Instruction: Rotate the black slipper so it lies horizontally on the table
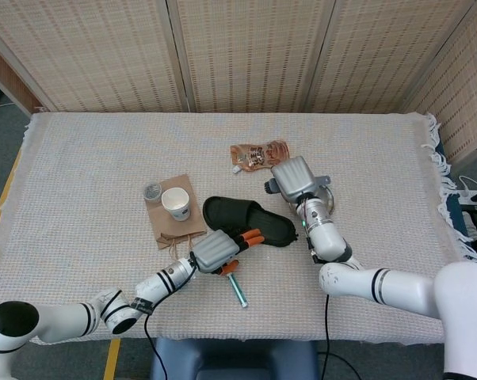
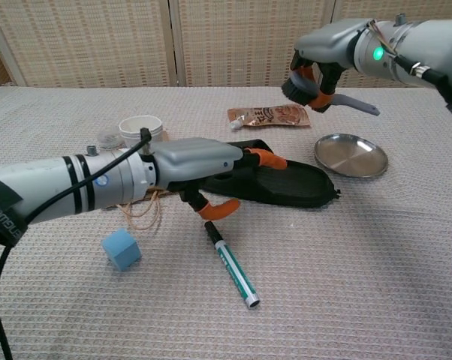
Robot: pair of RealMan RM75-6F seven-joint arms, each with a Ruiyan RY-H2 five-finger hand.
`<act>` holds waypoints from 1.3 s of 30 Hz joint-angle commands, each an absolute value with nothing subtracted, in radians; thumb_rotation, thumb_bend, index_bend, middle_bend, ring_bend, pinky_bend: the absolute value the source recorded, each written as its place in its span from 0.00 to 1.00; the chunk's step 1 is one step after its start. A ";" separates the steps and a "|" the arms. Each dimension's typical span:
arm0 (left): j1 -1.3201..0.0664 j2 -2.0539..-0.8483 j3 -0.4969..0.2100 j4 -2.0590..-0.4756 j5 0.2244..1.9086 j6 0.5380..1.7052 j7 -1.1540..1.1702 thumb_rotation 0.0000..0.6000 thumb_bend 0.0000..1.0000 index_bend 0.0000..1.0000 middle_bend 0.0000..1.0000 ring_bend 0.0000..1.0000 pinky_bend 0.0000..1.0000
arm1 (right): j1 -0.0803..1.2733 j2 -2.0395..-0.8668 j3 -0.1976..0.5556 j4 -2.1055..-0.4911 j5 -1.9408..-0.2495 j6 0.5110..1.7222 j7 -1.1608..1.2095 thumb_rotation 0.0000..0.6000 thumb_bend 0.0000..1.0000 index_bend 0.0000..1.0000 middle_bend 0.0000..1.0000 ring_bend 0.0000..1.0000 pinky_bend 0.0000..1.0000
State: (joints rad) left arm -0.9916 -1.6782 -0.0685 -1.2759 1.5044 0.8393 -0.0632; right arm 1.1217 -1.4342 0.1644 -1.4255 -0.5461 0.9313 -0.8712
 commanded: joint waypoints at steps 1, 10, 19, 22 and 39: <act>-0.933 -1.580 -0.053 -1.367 1.515 0.919 -0.012 1.00 0.57 0.00 0.00 0.00 0.12 | 1.109 -1.371 0.117 -1.483 -0.535 0.986 -0.954 1.00 0.44 0.91 0.62 0.58 0.90; -0.714 -1.407 0.042 -1.436 1.526 1.157 -0.010 1.00 0.57 0.00 0.00 0.00 0.12 | 1.031 -1.426 0.012 -1.354 -0.555 1.014 -0.987 1.00 0.44 0.91 0.62 0.58 0.90; -0.454 -1.381 0.072 -1.263 1.468 1.406 -0.187 1.00 0.57 0.00 0.00 0.00 0.08 | 0.976 -1.599 0.011 -1.080 -0.590 0.900 -0.895 1.00 0.43 0.91 0.62 0.58 0.90; -0.402 -1.394 0.066 -1.201 1.446 1.429 -0.257 1.00 0.56 0.00 0.00 0.00 0.07 | 0.970 -1.647 0.007 -1.017 -0.611 0.877 -0.896 1.00 0.43 0.89 0.62 0.58 0.90; -0.347 -1.433 0.019 -1.077 1.484 1.430 -0.395 1.00 0.55 0.00 0.00 0.00 0.07 | 0.942 -1.691 0.054 -0.952 -0.675 0.807 -0.873 1.00 0.36 0.11 0.26 0.24 0.76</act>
State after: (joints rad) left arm -0.3473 -1.4328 0.0198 -1.0771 1.4824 1.4307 -0.3944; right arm 0.9446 -1.6981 0.0504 -0.9449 -0.6727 0.8082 -0.8735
